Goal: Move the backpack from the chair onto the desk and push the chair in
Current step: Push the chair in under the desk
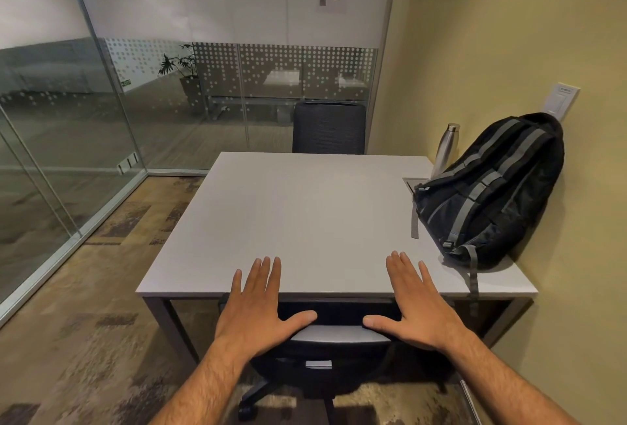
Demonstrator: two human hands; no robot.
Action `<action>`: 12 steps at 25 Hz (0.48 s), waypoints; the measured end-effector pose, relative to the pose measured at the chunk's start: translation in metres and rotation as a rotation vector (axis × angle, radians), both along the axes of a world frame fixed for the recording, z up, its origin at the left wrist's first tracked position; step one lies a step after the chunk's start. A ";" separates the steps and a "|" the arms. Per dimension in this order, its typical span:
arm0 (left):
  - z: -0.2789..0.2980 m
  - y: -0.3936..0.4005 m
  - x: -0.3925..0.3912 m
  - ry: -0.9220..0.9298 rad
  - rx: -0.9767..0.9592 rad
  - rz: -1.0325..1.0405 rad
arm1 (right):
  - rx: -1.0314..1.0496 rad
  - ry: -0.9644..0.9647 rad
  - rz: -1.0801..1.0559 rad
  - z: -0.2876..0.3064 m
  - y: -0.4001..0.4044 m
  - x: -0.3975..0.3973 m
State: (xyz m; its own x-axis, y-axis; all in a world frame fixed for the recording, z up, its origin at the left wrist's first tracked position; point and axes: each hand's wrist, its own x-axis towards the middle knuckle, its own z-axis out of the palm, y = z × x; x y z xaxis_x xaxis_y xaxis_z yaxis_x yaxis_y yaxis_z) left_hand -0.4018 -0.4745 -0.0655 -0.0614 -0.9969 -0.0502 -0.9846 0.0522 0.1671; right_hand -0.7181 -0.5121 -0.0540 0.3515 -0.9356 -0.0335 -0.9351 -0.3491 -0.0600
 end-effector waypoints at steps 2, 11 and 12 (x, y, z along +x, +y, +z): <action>0.000 0.008 -0.001 -0.007 0.002 -0.006 | -0.002 0.000 -0.001 0.000 0.009 0.000; 0.003 0.045 -0.002 -0.035 0.008 -0.024 | -0.029 -0.027 0.005 0.000 0.053 -0.003; 0.003 0.048 -0.003 -0.037 0.009 -0.024 | -0.026 -0.025 0.007 0.001 0.056 -0.003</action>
